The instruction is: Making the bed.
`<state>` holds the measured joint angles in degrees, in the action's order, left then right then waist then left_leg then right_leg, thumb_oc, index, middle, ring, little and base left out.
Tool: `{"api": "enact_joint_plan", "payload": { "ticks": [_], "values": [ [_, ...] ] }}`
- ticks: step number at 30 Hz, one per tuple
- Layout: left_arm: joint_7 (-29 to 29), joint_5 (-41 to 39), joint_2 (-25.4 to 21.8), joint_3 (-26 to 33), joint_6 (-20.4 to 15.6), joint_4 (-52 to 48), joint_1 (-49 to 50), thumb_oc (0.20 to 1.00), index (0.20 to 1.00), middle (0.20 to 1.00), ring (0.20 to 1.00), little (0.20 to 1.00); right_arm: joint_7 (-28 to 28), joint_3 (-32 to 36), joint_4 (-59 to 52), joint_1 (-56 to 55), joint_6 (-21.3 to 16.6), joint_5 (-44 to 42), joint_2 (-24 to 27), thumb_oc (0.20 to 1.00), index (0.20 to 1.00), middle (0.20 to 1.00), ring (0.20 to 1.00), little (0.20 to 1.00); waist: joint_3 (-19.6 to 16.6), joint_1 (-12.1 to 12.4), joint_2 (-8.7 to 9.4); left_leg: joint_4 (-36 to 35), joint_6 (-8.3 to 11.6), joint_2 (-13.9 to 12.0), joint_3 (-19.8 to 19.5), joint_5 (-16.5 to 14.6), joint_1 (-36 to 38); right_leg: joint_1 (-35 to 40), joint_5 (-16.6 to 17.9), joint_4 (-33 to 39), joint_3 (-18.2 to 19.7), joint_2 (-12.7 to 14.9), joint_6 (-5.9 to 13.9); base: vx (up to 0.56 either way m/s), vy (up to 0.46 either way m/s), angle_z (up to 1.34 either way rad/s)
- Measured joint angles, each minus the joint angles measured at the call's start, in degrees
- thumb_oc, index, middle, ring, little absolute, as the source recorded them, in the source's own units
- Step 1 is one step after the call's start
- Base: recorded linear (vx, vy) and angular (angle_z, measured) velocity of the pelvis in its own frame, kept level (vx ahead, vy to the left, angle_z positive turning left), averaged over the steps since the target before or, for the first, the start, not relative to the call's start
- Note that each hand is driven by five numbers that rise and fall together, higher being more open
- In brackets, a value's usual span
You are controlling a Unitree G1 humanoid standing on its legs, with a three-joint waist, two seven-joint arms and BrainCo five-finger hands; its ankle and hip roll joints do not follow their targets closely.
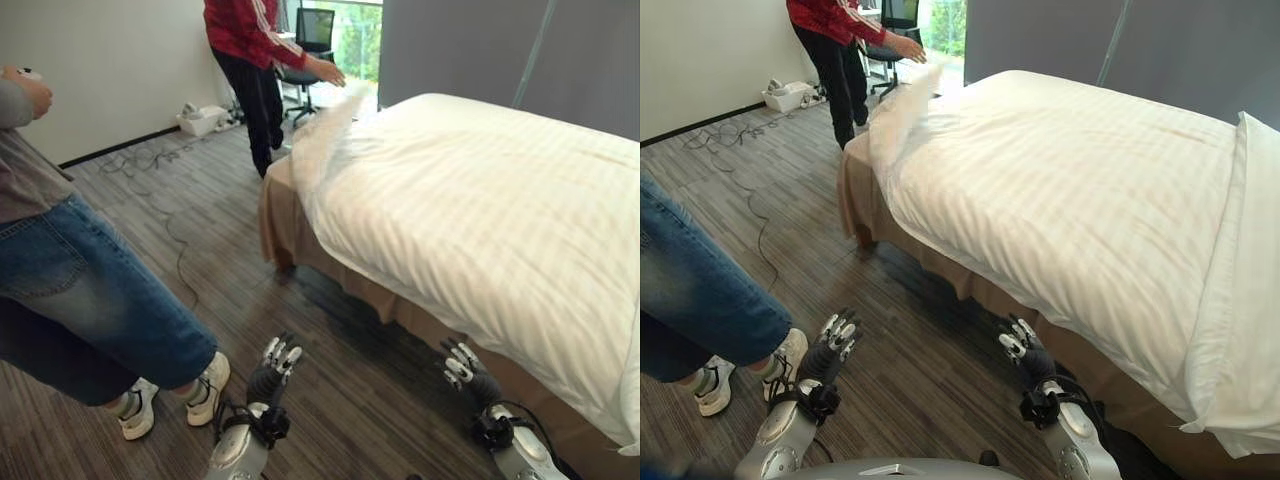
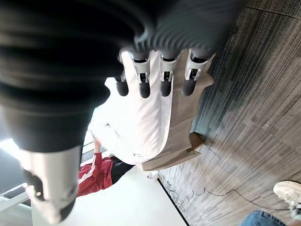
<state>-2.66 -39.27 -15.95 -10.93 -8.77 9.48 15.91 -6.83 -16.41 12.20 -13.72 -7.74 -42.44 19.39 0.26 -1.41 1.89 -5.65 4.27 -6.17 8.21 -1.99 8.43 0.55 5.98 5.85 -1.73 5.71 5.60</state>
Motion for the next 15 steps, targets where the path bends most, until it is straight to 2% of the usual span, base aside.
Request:
{"api": "enact_joint_plan", "payload": {
  "ticks": [15],
  "values": [
    [0.0,-0.4,0.0,0.0,0.0,0.0,-0.1,1.000,1.000,1.000,1.000,1.000,0.0,-0.5,0.0,0.0,0.0,-0.3,0.0,1.000,1.000,1.000,1.000,1.000,0.0,0.0,-0.11,0.0,0.00,0.1,0.5,0.0,0.4,0.0,0.1,0.0,0.5,0.0,0.13,0.00,0.000,-0.01]
  ]
}}
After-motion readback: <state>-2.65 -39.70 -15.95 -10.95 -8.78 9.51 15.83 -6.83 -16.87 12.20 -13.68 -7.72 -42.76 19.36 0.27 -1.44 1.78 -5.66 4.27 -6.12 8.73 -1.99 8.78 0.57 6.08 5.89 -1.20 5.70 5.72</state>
